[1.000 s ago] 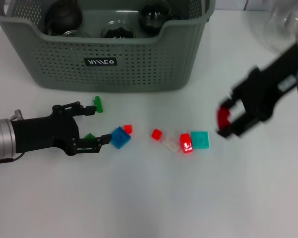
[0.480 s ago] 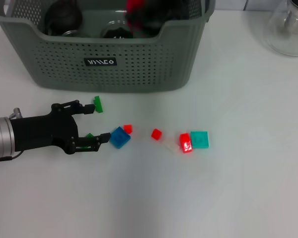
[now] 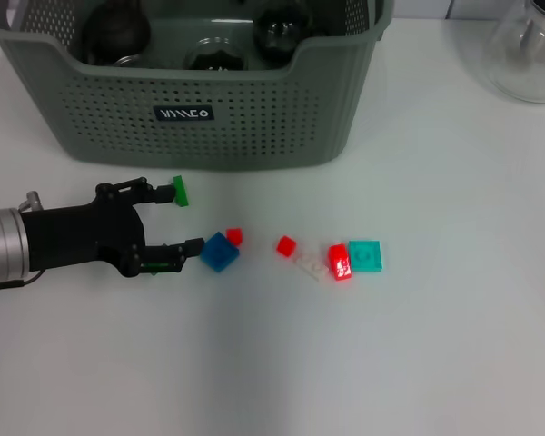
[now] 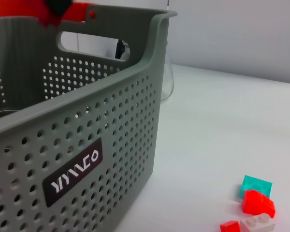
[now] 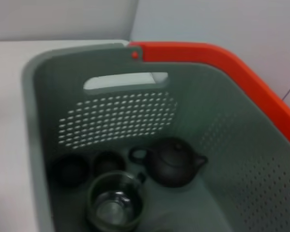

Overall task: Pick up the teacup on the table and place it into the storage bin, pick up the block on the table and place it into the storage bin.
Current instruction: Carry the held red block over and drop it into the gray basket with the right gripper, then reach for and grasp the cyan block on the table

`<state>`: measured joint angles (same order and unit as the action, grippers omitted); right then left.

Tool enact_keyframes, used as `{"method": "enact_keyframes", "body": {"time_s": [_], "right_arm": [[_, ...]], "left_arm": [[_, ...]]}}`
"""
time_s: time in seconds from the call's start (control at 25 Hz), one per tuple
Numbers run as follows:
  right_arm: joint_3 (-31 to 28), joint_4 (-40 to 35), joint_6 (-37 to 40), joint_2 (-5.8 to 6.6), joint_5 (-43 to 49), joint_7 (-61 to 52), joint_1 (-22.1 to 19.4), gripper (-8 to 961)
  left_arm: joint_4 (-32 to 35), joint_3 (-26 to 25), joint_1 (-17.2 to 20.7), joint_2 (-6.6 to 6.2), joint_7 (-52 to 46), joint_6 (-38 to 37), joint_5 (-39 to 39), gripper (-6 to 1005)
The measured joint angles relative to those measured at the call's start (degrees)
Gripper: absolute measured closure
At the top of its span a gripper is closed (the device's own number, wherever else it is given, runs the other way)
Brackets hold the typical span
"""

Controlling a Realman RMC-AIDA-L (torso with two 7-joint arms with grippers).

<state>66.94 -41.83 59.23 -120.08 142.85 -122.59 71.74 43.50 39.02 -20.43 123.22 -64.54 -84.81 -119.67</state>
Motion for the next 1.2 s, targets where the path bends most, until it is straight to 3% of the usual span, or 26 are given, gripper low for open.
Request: {"method": "enact_keyframes", "body": {"time_s": [0.32,0.76,0.96,1.16,1.2], "right_arm": [[6.44,8.47,-10.96,-0.58,-7.9,3.08,0.26,273],[8.83,7.88,-10.91,-0.47,-9.17,2.13,-1.3,355],[8.96,-3.35,-6.05,-0.63,-9.75,1.48,-6.52,364],[8.92,-23.6,3.08,-0.2,-18.34,1.43,-18.01,178],[8.45,-28.25,5.03,-0.07,-20.68,1.97,-20.48,180]], "left_arm": [[0.09,0.0,-0.3,0.0,0.03,0.3,0.02,139],[-0.01,0.0,-0.48,0.0,0.03,0.72,-0.34,140],[0.04,-0.01,-0.42,-0.02,0.03,0.71,-0.11,140],[-0.02,0.0,-0.38,-0.09,-0.04,0.68,-0.04,140],[-0.03,0.0,-0.34,-0.09,-0.06,0.69,-0.03,140]]}}
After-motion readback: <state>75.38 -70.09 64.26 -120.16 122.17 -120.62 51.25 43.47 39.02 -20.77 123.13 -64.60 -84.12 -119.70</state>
